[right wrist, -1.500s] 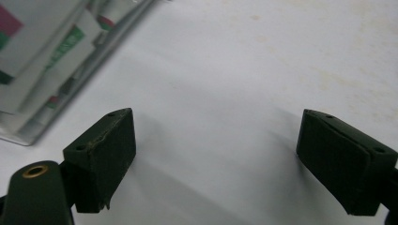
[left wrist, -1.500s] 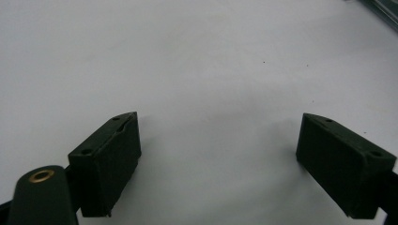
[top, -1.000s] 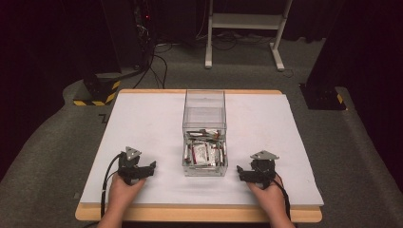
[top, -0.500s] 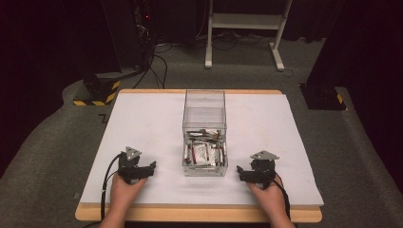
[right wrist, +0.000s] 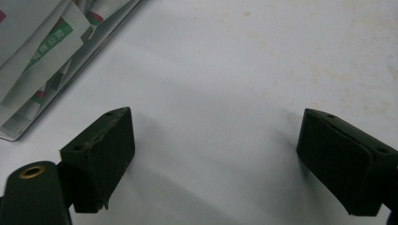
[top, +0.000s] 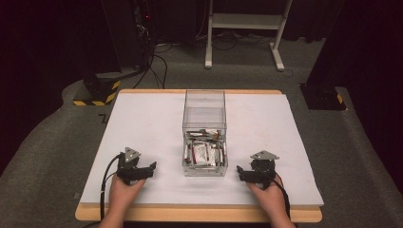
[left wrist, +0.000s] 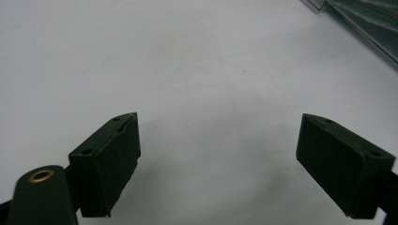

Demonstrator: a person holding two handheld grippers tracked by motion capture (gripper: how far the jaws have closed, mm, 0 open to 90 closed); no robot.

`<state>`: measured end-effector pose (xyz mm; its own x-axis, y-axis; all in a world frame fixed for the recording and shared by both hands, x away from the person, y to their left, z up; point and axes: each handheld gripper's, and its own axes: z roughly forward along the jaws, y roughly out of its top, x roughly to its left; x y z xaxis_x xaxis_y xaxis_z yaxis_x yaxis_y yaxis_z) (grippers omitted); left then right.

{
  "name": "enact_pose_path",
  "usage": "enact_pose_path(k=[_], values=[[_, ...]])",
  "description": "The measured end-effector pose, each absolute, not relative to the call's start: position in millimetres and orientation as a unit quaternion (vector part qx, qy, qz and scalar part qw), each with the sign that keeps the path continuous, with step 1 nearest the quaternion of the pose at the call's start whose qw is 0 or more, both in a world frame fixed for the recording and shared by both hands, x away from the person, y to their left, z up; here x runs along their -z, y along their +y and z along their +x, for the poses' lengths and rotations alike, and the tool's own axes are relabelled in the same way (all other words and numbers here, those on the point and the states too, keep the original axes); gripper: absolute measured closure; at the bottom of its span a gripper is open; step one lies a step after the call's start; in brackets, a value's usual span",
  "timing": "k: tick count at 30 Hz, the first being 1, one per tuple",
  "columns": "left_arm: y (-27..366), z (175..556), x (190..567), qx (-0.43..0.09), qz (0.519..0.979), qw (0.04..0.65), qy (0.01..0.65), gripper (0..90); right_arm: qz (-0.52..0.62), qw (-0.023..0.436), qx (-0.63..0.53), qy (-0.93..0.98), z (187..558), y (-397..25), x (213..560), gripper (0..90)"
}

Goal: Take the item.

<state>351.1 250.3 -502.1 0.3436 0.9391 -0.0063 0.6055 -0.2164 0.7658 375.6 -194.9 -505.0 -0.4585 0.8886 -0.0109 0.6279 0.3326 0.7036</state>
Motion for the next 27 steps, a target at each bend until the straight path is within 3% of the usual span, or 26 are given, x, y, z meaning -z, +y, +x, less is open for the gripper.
enact_pose_path(k=[27], values=[[228, 337, 481, -0.231, 0.751, 0.411, 0.461, 12.8, 0.479, 0.203, -0.322, 0.791, 376, -195, 505, 11.3]])
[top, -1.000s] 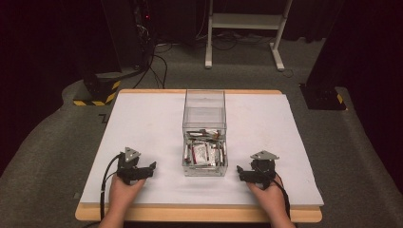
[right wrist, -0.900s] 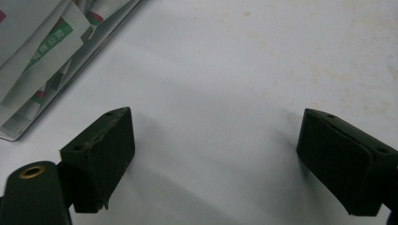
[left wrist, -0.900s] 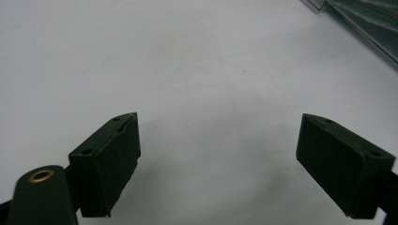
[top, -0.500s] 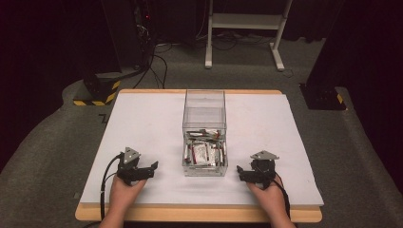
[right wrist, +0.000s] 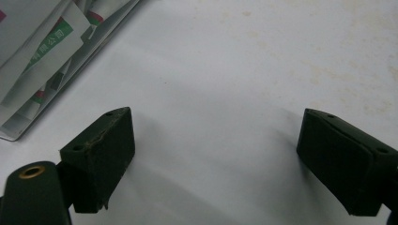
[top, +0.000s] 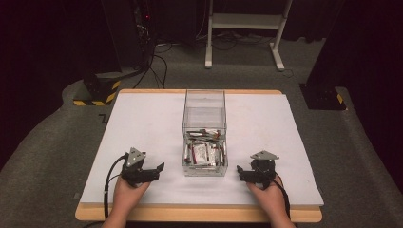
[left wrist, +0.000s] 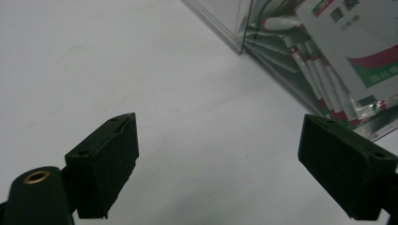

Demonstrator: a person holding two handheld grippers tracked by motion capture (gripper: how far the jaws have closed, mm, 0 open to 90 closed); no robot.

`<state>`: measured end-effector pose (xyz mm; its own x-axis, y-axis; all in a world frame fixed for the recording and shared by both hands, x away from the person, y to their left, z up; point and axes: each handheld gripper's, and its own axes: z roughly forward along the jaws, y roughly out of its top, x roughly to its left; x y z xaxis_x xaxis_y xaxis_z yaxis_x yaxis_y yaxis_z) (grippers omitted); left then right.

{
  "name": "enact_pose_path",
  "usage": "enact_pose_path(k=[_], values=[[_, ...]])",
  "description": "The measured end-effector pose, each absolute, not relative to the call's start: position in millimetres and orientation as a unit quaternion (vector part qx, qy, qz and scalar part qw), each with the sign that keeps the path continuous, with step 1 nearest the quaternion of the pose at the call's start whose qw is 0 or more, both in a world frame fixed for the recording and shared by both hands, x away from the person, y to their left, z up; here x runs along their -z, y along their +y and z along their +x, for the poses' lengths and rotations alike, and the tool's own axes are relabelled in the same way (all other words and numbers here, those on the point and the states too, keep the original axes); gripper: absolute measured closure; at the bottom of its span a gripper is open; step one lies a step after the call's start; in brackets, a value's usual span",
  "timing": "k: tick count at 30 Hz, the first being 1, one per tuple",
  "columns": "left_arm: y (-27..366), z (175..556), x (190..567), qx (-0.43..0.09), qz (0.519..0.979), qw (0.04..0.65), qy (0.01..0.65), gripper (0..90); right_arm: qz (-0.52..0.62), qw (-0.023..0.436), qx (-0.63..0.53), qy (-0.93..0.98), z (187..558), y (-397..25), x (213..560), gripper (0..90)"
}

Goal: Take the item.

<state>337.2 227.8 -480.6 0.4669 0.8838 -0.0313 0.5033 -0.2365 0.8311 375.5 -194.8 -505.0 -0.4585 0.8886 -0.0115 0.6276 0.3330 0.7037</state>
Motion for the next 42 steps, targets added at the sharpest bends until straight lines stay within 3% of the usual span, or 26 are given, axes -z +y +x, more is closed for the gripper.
enact_pose_path(k=[17, 42], values=[[211, 326, 463, -0.208, 0.745, 0.464, 0.432, 12.1, 0.479, 0.203, -0.322, 0.791, 375, -195, 505, 11.4], [190, 323, 423, -0.22, 0.743, 0.493, 0.395, 12.5, 0.479, 0.202, -0.322, 0.791, 376, -195, 505, 11.4]])
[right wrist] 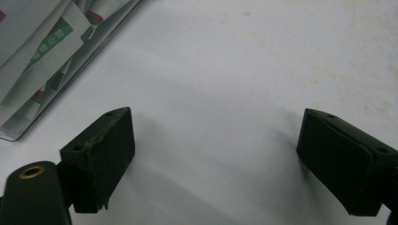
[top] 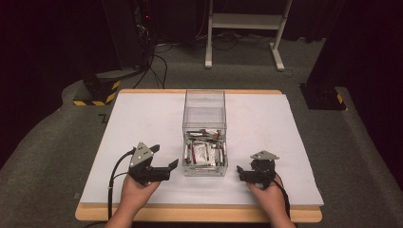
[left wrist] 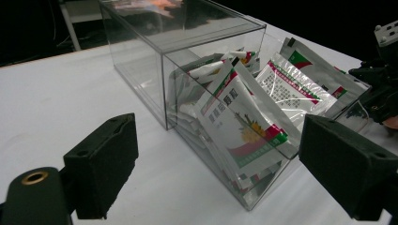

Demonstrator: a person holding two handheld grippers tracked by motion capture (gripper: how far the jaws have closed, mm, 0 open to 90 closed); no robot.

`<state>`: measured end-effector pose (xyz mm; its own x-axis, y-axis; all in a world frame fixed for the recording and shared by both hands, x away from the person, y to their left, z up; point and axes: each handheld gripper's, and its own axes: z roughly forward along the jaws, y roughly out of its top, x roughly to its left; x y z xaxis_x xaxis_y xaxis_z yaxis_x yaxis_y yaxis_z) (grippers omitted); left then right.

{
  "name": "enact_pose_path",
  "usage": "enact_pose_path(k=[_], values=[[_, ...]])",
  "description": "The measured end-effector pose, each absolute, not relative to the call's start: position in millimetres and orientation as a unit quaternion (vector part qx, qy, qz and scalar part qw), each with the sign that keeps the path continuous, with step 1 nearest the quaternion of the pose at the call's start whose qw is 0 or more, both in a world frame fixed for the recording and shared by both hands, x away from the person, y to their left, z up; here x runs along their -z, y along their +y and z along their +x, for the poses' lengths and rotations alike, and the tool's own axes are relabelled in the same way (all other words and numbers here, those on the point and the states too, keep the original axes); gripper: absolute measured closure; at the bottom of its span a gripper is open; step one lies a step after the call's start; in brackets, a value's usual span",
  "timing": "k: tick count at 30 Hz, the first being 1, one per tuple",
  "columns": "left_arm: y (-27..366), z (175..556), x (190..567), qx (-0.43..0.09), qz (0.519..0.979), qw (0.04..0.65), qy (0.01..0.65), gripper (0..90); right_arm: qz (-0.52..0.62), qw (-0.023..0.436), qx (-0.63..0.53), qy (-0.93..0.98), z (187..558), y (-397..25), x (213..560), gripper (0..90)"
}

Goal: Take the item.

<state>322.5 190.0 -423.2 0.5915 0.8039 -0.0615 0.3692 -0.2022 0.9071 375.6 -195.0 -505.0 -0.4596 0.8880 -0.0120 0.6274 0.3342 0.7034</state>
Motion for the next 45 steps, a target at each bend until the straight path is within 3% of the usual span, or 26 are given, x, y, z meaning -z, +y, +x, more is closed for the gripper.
enact_pose_path(k=[29, 36, 41, 45], values=[[162, 346, 421, -0.203, 0.748, 0.502, 0.384, 16.5, 0.479, 0.203, -0.322, 0.791, 376, -195, 505, 11.3], [158, 350, 422, -0.21, 0.751, 0.493, 0.385, 35.5, 0.479, 0.202, -0.322, 0.791, 376, -195, 505, 11.4], [152, 352, 423, -0.215, 0.757, 0.48, 0.388, 42.1, 0.479, 0.202, -0.322, 0.791, 376, -195, 505, 11.4], [147, 352, 424, -0.229, 0.754, 0.479, 0.386, 53.4, 0.479, 0.203, -0.322, 0.791, 376, -195, 505, 11.4]])
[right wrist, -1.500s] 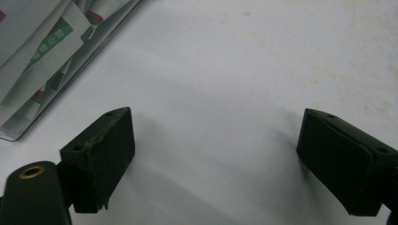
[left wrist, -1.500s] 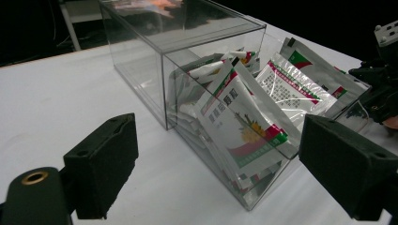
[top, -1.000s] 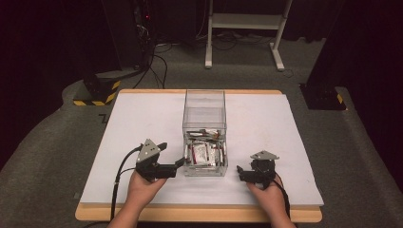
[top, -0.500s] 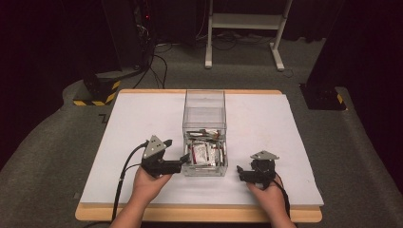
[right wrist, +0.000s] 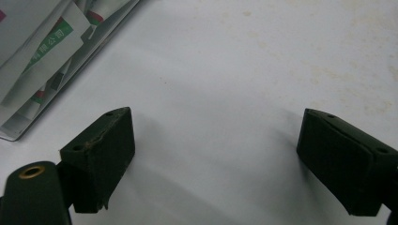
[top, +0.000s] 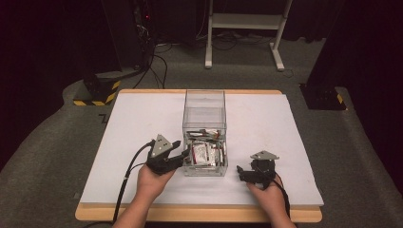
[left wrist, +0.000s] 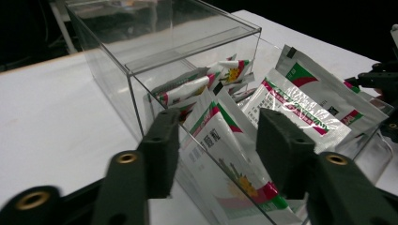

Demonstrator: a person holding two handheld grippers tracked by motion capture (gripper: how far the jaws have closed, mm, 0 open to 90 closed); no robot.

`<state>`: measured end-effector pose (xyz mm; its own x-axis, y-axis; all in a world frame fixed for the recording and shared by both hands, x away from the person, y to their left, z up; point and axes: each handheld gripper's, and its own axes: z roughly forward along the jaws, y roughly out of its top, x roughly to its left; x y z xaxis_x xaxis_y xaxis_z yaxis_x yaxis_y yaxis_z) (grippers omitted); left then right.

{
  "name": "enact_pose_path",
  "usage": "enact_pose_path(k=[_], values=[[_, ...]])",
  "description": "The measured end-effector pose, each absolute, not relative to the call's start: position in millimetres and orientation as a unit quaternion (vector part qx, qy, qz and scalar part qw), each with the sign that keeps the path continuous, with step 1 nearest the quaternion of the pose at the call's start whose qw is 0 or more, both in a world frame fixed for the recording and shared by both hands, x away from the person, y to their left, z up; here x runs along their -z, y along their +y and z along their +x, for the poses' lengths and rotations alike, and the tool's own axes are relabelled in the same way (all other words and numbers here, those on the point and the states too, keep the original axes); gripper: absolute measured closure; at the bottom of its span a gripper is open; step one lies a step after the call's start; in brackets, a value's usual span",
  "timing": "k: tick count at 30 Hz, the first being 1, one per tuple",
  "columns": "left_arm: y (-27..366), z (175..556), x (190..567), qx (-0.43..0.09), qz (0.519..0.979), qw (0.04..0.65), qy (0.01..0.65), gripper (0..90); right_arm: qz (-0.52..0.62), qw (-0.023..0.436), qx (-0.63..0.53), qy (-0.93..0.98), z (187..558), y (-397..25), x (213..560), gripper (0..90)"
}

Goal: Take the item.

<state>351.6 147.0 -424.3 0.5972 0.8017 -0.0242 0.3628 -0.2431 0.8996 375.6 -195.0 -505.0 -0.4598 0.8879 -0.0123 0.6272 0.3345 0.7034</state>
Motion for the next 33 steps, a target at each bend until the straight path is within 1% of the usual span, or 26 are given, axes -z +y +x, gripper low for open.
enact_pose_path(k=[1, 2, 4, 13, 16, 33], values=[[146, 351, 425, -0.231, 0.753, 0.48, 0.387, 57.0, 0.479, 0.202, -0.322, 0.791, 376, -195, 505, 11.3], [145, 352, 425, -0.232, 0.752, 0.48, 0.388, 57.0, 0.479, 0.202, -0.322, 0.791, 376, -195, 505, 11.3], [143, 352, 425, -0.236, 0.748, 0.481, 0.392, 61.4, 0.479, 0.203, -0.322, 0.791, 376, -195, 505, 11.4], [139, 358, 428, -0.237, 0.745, 0.477, 0.403, 64.9, 0.479, 0.202, -0.322, 0.791, 376, -195, 505, 11.4], [137, 358, 429, -0.235, 0.747, 0.478, 0.398, 68.8, 0.478, 0.203, -0.322, 0.792, 376, -195, 505, 11.4], [137, 356, 434, -0.234, 0.736, 0.495, 0.399, 79.8, 0.479, 0.203, -0.322, 0.791, 376, -195, 505, 11.4]])
